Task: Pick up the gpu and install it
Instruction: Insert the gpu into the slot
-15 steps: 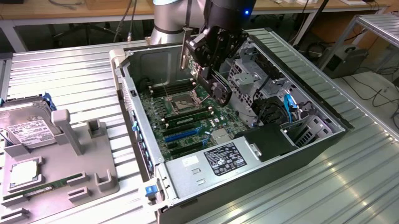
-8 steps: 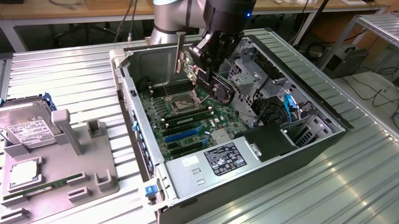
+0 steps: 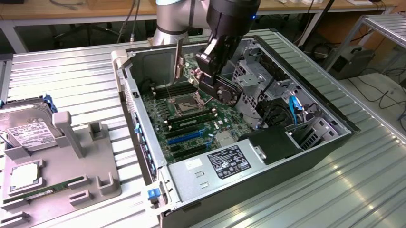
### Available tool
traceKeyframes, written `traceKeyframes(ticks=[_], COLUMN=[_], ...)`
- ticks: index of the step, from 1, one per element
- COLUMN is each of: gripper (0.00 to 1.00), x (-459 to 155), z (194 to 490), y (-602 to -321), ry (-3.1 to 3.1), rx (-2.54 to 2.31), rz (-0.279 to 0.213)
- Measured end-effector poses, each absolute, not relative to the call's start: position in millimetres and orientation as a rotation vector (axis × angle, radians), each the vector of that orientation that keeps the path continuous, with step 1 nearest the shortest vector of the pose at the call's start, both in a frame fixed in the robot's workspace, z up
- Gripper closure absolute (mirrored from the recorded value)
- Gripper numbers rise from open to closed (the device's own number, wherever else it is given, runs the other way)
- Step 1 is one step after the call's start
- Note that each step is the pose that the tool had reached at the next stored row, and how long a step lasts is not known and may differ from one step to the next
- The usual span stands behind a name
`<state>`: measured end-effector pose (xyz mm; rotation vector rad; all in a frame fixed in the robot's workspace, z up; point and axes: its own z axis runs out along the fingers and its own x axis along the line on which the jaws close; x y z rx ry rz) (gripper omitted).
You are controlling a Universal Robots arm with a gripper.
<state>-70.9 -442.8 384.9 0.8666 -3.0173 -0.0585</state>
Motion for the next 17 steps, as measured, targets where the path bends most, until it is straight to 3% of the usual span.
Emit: traceKeyframes(ticks=[17], gripper=[0.74], x=[-70.8], z=[375.6], y=[-442.8], ry=[-2.831], rx=[1.367], rz=[-0.052])
